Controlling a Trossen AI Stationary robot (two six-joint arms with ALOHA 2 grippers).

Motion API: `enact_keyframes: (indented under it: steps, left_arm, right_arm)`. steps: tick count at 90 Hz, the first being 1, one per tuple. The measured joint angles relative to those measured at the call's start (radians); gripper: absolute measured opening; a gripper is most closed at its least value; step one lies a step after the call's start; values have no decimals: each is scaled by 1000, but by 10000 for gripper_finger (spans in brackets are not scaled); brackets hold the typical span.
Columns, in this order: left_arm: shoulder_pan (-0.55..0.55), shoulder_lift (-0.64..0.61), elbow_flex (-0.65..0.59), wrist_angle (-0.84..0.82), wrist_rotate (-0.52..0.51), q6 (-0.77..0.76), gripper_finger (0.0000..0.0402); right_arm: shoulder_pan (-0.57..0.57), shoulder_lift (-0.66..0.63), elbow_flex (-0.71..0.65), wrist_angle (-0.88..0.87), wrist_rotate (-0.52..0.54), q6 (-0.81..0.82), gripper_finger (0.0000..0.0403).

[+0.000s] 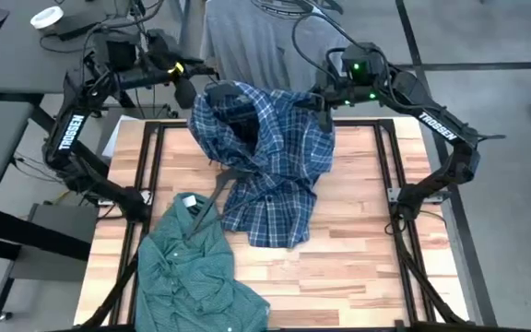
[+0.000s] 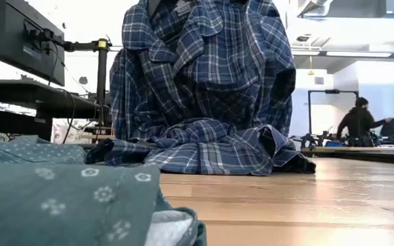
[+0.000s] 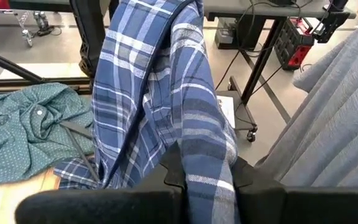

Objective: Hang clothes
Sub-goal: Hang the blue polo shirt on the hanger rack

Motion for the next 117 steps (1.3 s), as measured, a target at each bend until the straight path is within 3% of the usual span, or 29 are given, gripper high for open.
enact_keyframes:
  steps: [16, 35, 49, 58, 93, 117]
  left_arm:
    - [0, 0, 7, -32, 6, -206, 2]
    - [0, 2, 10, -49, -11, -24, 13]
    - [0, 2, 10, -155, -258, 158, 41]
    - [0, 3, 10, -176, -403, 183, 59]
    - [0, 3, -20, -182, -406, 197, 68]
    - [0, 4, -91, -164, -406, 163, 68]
  right_arm:
    - [-7, 0, 0, 1, 8, 13, 20]
    - [-21, 0, 0, -8, 13, 21, 20]
    - [-49, 0, -1, -10, 27, 63, 19]
    - [-80, 0, -1, 4, 38, 90, 20]
    - [-287, 1, -3, 270, 37, 228, 19]
    - [-391, 3, -3, 371, 26, 230, 19]
